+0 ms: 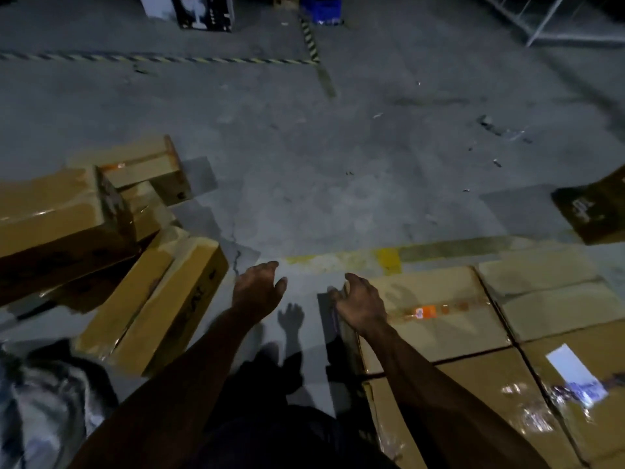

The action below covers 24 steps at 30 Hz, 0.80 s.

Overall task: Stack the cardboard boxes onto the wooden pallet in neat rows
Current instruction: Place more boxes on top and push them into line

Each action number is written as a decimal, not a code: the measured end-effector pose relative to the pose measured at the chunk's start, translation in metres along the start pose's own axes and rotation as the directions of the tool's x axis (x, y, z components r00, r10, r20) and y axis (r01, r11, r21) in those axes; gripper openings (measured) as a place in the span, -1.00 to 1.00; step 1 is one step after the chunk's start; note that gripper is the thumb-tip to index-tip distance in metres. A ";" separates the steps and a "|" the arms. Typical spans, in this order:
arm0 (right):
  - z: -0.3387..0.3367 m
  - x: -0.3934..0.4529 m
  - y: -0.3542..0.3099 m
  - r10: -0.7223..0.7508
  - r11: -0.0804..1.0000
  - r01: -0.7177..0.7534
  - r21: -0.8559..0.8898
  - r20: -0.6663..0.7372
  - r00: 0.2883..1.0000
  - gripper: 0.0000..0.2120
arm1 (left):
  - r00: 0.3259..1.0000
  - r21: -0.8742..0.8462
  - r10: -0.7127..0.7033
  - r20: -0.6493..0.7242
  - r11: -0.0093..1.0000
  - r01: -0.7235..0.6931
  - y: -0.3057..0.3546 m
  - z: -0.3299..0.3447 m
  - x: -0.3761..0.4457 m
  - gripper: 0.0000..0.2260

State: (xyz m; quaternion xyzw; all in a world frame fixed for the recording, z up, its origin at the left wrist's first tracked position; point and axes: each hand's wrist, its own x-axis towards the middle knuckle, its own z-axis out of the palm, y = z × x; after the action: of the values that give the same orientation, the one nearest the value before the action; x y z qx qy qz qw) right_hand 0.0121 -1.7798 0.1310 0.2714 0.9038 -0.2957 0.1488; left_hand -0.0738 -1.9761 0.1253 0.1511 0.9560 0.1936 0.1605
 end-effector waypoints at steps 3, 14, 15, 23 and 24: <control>-0.011 0.050 -0.043 0.043 0.999 -0.043 0.017 -0.018 0.999 -0.34 | 0.999 -0.059 0.024 0.020 0.998 -0.023 -0.017 -0.028 0.069 -0.36; -0.055 0.231 -0.175 0.003 1.000 -0.003 0.008 -0.020 1.000 -0.36 | 0.996 0.034 -0.003 0.084 0.999 0.000 -0.054 -0.107 0.266 -0.46; -0.056 0.253 -0.184 -0.015 1.000 0.015 -0.002 -0.009 1.000 -0.36 | 0.996 0.044 -0.016 0.086 0.999 0.012 -0.060 -0.109 0.283 -0.49; -0.082 0.446 -0.281 -0.221 0.964 0.238 -0.115 0.145 0.964 -0.35 | 0.953 0.024 -0.297 0.051 0.955 0.296 -0.100 -0.142 0.428 -0.51; -0.087 0.471 -0.298 -0.256 0.951 0.279 -0.131 0.173 0.951 -0.35 | 0.944 0.019 -0.325 0.051 0.946 0.325 -0.104 -0.151 0.445 -0.51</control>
State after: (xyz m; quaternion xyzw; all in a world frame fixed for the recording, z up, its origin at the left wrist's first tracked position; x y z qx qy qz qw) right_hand -0.5505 -1.7383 0.1317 0.1102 0.9381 -0.2625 0.1971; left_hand -0.5545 -1.9601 0.1033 -0.0025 0.9642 0.1554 0.2147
